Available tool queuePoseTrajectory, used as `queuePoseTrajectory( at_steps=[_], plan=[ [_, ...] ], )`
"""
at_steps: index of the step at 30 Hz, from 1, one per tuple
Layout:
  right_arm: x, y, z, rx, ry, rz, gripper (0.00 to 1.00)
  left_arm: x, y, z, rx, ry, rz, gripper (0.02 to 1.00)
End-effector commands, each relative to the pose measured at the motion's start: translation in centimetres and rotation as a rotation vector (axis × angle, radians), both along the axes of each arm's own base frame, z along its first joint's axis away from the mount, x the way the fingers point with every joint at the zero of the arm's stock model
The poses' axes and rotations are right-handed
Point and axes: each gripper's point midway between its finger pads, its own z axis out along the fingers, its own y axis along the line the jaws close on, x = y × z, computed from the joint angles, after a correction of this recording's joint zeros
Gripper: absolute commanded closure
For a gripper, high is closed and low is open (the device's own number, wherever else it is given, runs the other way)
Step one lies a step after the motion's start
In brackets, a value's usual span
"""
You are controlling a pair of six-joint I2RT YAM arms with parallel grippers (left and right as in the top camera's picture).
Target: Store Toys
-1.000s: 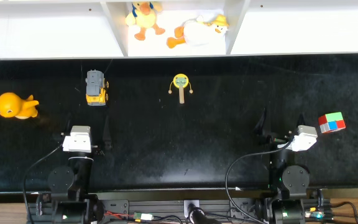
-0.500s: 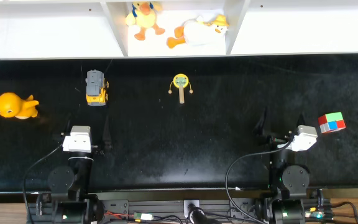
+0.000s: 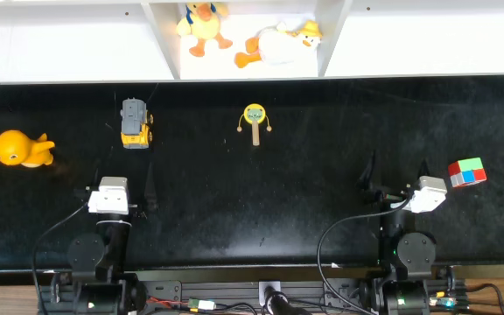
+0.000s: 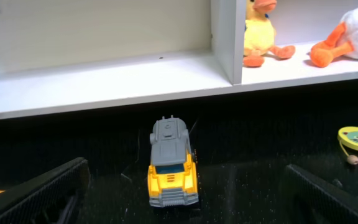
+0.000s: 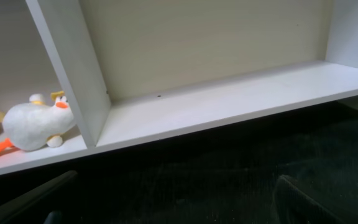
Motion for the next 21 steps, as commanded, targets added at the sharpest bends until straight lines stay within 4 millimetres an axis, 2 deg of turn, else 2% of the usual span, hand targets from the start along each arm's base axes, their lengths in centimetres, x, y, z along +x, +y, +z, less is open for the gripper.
queuePoseTrajectory(
  at_steps=[1, 5, 10, 15, 21],
  plan=[
    [0.0, -0.1, -0.5, 0.004, 0.004, -0.002, 0.005, 0.0, 0.2, 1.1, -0.012, 0.018, 0.015, 0.02],
    [0.0, -0.1, -0.5, 0.004, 0.004, -0.002, 0.005, 0.4, 0.4, 2.7, -0.134, 0.114, 0.041, 0.02],
    [0.0, -0.1, -0.5, 0.004, 0.004, -0.002, 0.005, 0.9, 0.8, 3.8, -0.139, 0.338, 0.073, 0.023],
    [0.0, -0.1, -0.5, 0.004, 0.004, -0.002, 0.007, 1.5, 1.8, 5.3, -0.039, 0.489, 0.034, 0.023],
    [0.0, -0.1, -0.5, 0.004, 0.004, -0.002, 0.007, 2.5, 4.6, 7.6, 0.045, 0.489, -0.014, 0.025]
  ],
)
